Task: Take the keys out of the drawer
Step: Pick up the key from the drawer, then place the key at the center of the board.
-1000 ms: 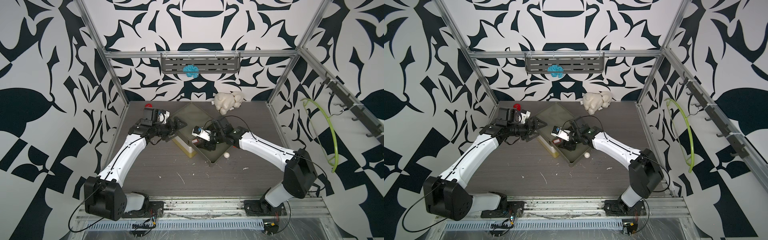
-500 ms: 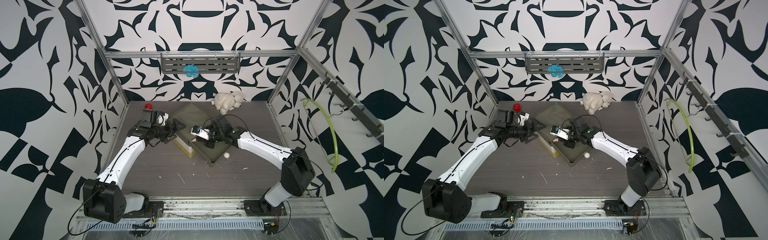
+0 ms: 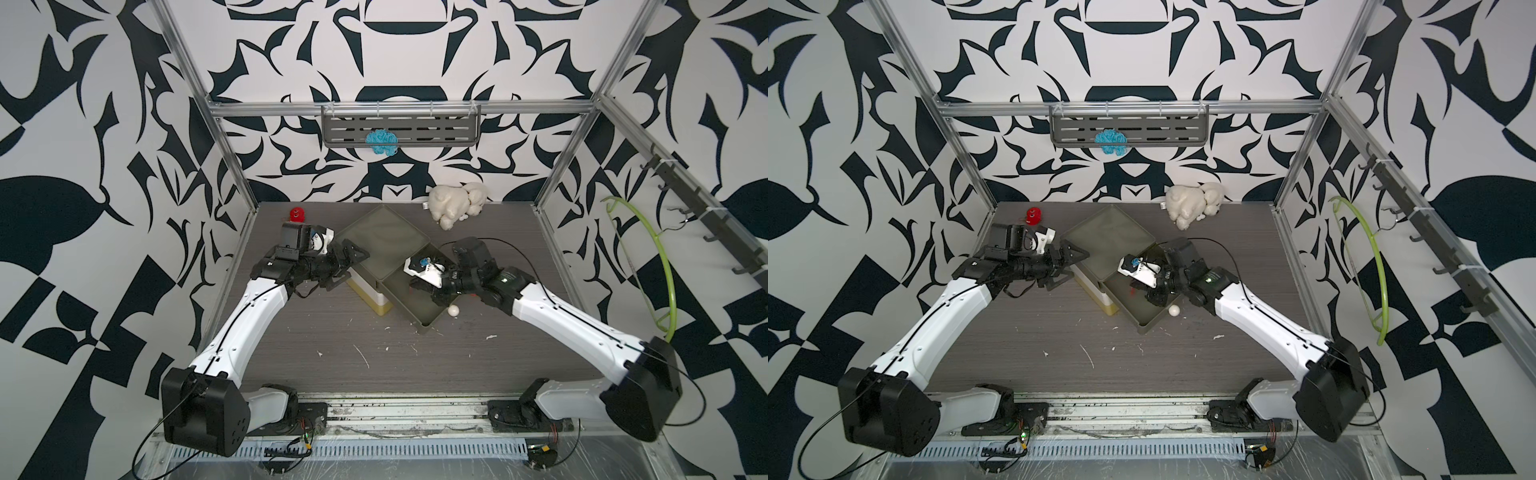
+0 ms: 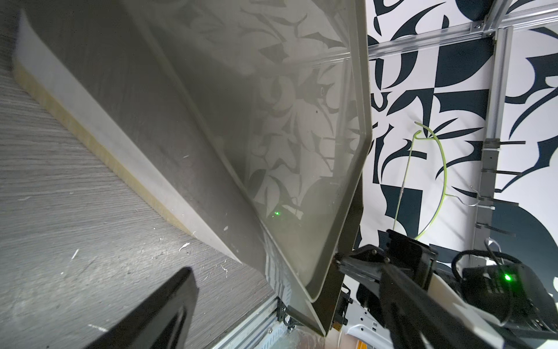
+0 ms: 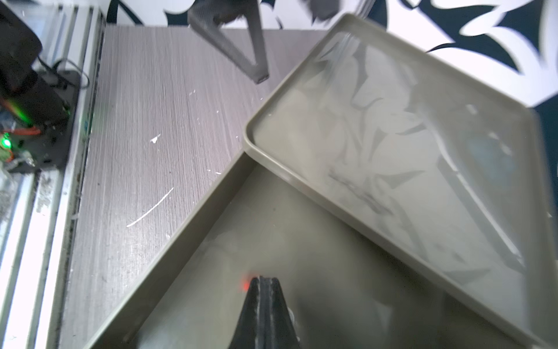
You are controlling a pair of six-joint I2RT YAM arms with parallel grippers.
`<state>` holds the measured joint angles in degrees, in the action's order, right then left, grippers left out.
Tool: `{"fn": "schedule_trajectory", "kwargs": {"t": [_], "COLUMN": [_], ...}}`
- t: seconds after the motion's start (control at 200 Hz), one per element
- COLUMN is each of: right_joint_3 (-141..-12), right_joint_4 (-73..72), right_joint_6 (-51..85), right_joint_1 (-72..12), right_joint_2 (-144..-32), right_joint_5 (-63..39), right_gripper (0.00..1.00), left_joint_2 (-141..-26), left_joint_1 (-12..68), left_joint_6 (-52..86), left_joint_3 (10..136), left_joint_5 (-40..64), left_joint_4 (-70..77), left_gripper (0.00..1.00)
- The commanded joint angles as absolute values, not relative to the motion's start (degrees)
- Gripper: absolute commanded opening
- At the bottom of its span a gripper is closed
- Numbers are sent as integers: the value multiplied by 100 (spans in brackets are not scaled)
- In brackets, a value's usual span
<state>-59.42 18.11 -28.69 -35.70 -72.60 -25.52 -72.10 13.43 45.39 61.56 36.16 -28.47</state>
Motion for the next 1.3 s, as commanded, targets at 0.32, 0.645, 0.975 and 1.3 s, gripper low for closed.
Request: {"fn": "schedule_trajectory", "kwargs": {"t": [0.32, 0.645, 0.975, 1.3], "right_joint_3": [-5935, -6238, -5949, -5713], "right_joint_4": [1211, 2608, 2939, 2823], "right_joint_6": [131, 2322, 3101, 3266], "right_joint_1": [-2028, -350, -158, -143], "right_joint_2": [-6416, -7405, -8570, -9169], "right_joint_5": [-1207, -752, -1491, -1773], "right_gripper": [0, 0, 0, 0], "left_joint_2": [-7117, -6361, -5627, -5562], "left_joint_1": [1314, 1306, 1307, 1310], "left_joint_6": [4485, 4388, 4520, 4649], "left_joint_3": [6085, 5752, 5152, 4956], "left_joint_5": [3585, 2747, 2577, 2594], "left_joint_4": [-2736, -3089, -3387, -3328], "left_gripper": [99, 99, 99, 99]}}
